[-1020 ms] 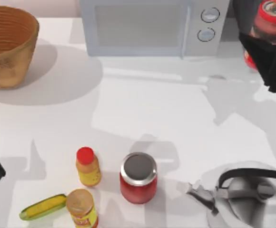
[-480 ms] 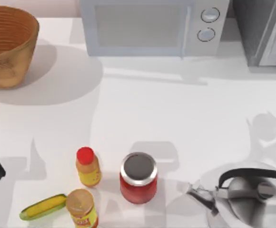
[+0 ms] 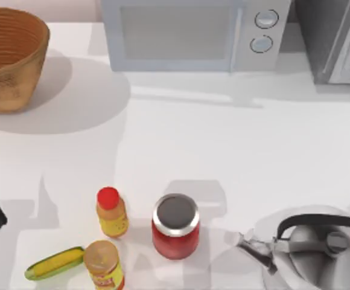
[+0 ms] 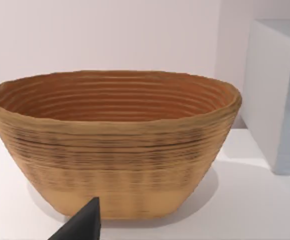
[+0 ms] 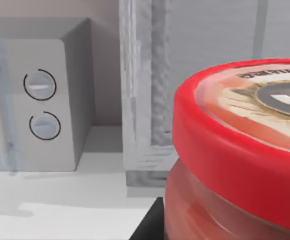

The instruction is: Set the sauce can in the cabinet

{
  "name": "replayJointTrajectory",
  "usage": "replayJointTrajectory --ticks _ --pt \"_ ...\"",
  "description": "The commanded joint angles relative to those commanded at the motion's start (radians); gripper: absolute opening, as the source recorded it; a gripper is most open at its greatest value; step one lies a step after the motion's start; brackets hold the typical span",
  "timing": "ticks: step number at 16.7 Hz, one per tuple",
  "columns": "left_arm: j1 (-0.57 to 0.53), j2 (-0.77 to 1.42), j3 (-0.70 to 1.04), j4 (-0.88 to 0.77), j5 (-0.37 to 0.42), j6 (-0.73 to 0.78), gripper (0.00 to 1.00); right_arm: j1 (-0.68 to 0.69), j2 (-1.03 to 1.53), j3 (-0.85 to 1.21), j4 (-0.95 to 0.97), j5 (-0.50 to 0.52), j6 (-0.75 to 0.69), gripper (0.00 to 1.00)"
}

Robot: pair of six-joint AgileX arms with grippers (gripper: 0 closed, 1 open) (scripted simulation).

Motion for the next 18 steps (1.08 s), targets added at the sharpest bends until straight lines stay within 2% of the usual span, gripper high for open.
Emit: replayJointTrajectory --ticks 6,9,13,18 --pt "0.000 0.000 0.000 0.000 0.000 0.000 1.00 0.006 0.014 0.010 -0.002 -0.001 0.003 0.00" --pt "0.000 0.000 0.000 0.000 0.000 0.000 1.00 0.020 0.100 0.105 -0.034 0.009 0.005 0.00" --pt "0.000 0.000 0.000 0.000 0.000 0.000 1.00 0.047 0.317 0.377 -0.117 0.046 0.007 0.00" --pt "0.000 0.000 0.000 0.000 0.000 0.000 1.00 0.085 0.665 0.875 -0.253 0.109 0.009 0.00"
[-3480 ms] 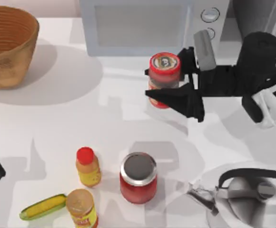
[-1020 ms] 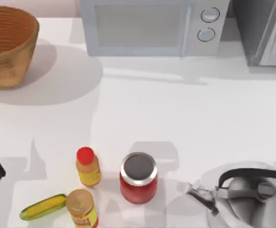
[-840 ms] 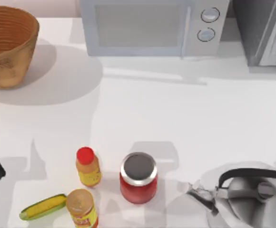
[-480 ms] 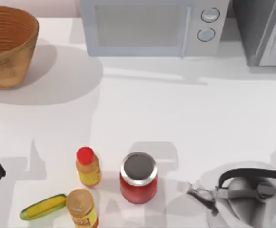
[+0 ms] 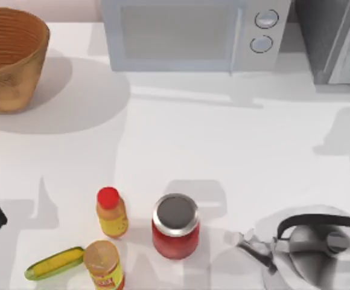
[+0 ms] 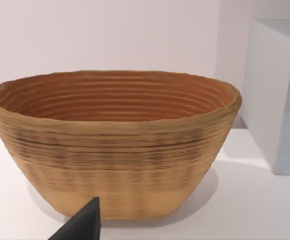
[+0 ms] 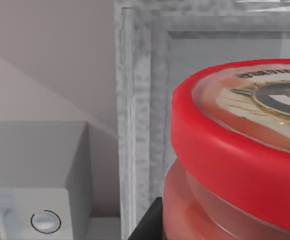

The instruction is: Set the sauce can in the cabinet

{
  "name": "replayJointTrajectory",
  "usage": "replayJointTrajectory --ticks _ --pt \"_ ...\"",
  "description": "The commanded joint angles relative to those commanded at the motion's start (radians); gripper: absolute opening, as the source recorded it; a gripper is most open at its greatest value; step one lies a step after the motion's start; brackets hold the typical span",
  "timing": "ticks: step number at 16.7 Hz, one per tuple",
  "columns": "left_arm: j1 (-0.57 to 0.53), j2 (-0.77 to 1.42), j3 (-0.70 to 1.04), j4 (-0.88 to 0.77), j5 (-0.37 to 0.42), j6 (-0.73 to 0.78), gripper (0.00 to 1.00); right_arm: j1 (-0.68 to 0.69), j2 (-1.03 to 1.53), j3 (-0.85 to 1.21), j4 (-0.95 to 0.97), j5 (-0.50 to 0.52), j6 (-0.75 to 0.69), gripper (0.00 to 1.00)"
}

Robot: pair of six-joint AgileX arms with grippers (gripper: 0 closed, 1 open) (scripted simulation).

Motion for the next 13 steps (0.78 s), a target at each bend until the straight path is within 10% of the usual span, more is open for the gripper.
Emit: replayJointTrajectory --ticks 13 --pt "0.000 0.000 0.000 0.000 0.000 0.000 1.00 0.105 0.674 0.973 -0.260 0.089 0.010 0.00"
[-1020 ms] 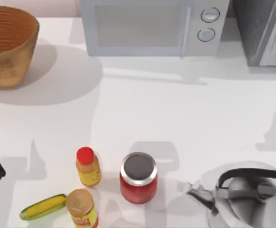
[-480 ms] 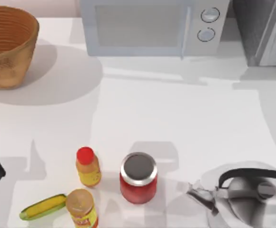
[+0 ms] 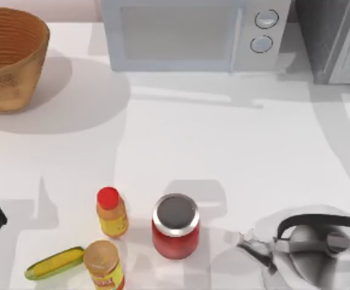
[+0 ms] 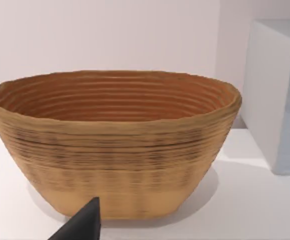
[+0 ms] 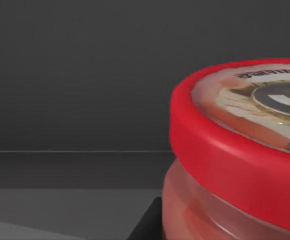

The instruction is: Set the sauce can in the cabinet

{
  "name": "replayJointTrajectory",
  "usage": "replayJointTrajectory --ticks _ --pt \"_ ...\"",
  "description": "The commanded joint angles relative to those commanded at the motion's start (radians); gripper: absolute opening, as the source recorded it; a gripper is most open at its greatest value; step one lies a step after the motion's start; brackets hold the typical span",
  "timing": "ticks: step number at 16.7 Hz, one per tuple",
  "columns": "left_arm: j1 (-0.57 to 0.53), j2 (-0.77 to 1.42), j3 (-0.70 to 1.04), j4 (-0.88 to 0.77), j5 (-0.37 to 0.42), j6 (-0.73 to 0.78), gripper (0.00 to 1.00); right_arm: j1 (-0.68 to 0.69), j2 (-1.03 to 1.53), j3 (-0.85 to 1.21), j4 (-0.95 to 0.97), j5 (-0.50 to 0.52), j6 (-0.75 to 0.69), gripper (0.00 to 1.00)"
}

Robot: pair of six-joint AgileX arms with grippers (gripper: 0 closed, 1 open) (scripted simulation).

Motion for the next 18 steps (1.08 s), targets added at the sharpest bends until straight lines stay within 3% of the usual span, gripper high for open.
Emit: replayJointTrajectory --ticks 9,18 --pt "0.000 0.000 0.000 0.000 0.000 0.000 1.00 -0.005 0.044 0.042 0.002 -0.005 0.004 0.00" --pt "0.000 0.000 0.000 0.000 0.000 0.000 1.00 -0.070 0.406 0.343 0.053 -0.050 0.004 0.00"
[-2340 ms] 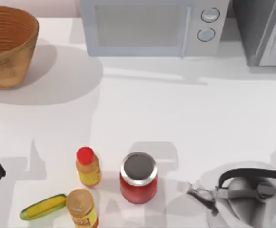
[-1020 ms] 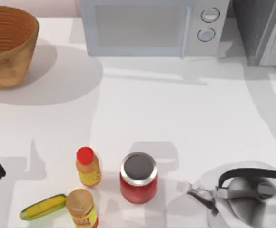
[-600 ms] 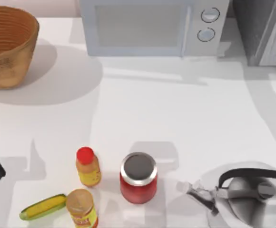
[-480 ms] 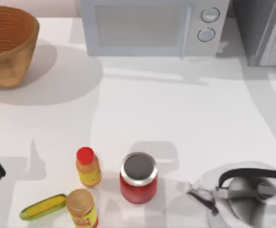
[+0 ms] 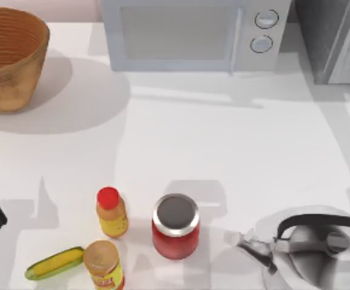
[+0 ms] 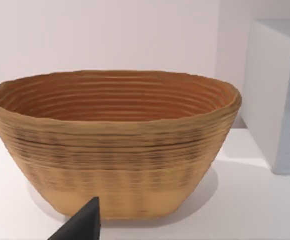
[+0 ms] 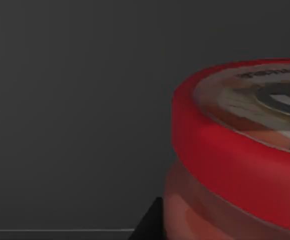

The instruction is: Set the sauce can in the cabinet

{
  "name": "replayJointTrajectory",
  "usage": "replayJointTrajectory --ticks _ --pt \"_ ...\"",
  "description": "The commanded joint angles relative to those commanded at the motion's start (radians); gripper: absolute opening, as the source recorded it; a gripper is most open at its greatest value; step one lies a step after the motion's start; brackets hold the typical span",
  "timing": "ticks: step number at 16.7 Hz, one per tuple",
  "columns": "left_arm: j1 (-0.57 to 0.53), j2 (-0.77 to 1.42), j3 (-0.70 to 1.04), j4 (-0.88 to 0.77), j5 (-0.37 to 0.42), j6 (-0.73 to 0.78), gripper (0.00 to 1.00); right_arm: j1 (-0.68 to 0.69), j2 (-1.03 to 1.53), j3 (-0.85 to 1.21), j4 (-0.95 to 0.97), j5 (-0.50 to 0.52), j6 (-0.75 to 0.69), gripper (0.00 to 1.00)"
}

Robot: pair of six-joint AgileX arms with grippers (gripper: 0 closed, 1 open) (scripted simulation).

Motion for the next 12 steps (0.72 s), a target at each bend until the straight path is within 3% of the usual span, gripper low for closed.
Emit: replayJointTrajectory --ticks 9,12 --pt "0.000 0.000 0.000 0.000 0.000 0.000 1.00 -0.016 0.121 0.104 0.024 -0.027 -0.003 0.00" --pt "0.000 0.000 0.000 0.000 0.000 0.000 1.00 -0.016 0.121 0.104 0.024 -0.027 -0.003 0.23"
